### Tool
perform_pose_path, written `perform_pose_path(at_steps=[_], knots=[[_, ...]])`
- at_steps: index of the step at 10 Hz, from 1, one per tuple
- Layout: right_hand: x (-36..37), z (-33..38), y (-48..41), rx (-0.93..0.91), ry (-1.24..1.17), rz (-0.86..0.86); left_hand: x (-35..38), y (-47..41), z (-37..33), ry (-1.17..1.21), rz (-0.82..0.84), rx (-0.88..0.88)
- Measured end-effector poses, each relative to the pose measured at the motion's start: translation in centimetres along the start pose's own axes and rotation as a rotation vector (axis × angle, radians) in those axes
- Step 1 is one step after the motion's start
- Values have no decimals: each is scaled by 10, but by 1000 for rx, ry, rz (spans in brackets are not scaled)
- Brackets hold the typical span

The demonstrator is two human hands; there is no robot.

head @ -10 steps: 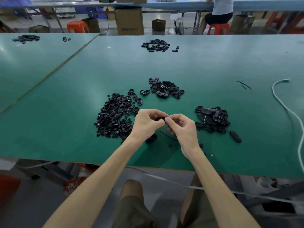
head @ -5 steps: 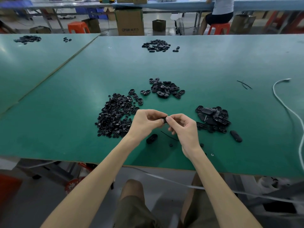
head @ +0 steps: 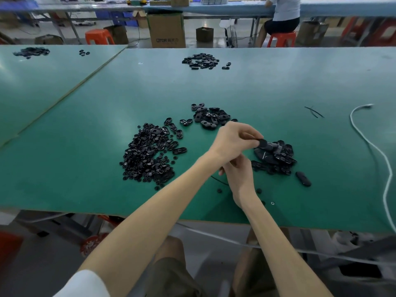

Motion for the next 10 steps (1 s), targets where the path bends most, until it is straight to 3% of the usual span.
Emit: perform_pose_path(at_steps=[1, 2, 3, 4, 5, 8, 10], knots=[[1, -2, 2, 8, -166, 40, 25, -22, -3, -41, 37, -9], [4, -2, 5, 0, -631, 83, 37, -31, -2, -45, 31, -33], [5, -3, 4, 21, -639, 106, 34, -29, -1, -53, 14, -43], [1, 0, 4, 9, -141, 20, 12, -16, 5, -77, -78, -44], [1, 2, 5, -75, -129, 22, -23, 3, 22, -138, -129, -109], [2, -2, 4, -71, -154, 38, -104, 58, 80, -679, -54, -408], [2, -2, 3, -73, -151, 36, -108, 67, 92, -677, -112, -436]])
Point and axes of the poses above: each hand's wrist, its own y-axis away from the middle knuckle, its own x-axis out of the palm, z = x × y, the point moved 7 cm from there along -y, towards the middle knuckle, and after that the axes turned 14 degrees about z, right-handed, at the moved point
